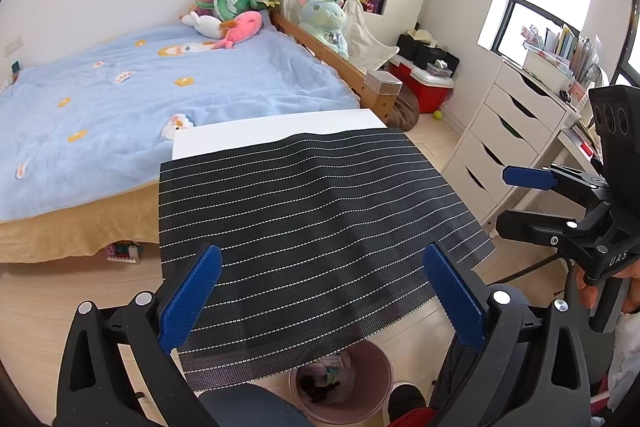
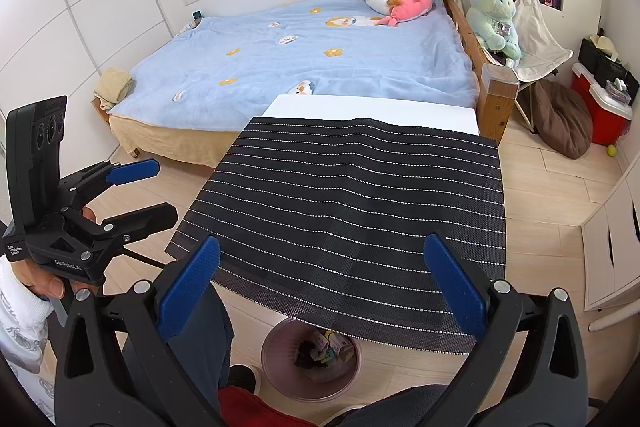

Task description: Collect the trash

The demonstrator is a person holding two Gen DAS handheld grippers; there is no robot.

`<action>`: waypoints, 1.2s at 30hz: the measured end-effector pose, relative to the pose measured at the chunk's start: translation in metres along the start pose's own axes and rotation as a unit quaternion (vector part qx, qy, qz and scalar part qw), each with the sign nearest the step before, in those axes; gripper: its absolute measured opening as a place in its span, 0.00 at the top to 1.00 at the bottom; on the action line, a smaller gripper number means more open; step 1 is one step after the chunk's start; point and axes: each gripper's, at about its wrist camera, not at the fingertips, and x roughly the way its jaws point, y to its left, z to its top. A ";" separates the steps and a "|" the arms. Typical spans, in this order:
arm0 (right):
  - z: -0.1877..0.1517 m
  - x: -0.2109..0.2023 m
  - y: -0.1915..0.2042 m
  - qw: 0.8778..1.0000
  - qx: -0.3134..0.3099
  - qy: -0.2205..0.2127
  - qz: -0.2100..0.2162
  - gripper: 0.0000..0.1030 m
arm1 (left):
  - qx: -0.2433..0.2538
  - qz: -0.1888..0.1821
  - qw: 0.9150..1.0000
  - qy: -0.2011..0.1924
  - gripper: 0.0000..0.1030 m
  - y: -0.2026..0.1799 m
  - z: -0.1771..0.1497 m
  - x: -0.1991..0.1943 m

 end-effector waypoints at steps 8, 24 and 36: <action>-0.001 0.000 -0.002 1.000 0.000 0.000 0.000 0.03 | 0.000 -0.001 1.000 0.000 0.06 -0.002 -0.002 0.000; -0.002 -0.001 -0.005 1.000 0.000 0.000 -0.002 0.03 | 0.002 -0.009 1.000 -0.005 0.06 -0.003 -0.002 -0.002; -0.002 -0.002 -0.006 1.000 0.000 -0.001 -0.003 0.03 | 0.012 -0.001 1.000 0.001 0.06 -0.008 0.001 -0.001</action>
